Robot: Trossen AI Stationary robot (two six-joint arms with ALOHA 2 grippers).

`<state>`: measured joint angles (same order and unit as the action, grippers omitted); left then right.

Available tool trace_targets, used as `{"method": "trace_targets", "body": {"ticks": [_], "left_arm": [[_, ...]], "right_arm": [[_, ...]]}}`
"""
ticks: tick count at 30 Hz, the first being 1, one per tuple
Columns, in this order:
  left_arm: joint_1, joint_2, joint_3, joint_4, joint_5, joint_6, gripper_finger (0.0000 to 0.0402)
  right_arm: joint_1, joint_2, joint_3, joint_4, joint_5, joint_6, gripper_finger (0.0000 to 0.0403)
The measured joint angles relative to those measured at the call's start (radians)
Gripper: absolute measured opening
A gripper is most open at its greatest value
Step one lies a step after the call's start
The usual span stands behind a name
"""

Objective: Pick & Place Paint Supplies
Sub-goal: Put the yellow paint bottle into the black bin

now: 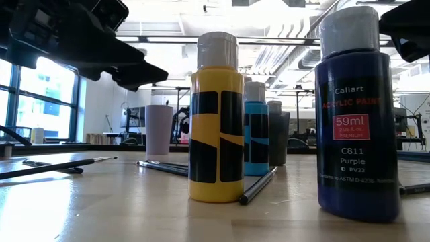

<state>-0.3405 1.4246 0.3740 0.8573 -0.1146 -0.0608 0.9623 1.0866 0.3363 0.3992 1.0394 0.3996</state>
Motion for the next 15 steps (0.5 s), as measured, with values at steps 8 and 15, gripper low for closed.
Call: {"method": "trace_targets", "body": {"ticks": [8,15], "left_arm": [[0.0,0.0,0.0,0.0,0.027,0.001,0.028],[0.0,0.0,0.001,-0.001,0.008,0.001,0.028]], "right_arm": [[0.0,0.0,0.0,0.0,0.007,0.047,0.0064],[0.0,0.0,0.0,0.0,0.006,0.047,0.0064]]}}
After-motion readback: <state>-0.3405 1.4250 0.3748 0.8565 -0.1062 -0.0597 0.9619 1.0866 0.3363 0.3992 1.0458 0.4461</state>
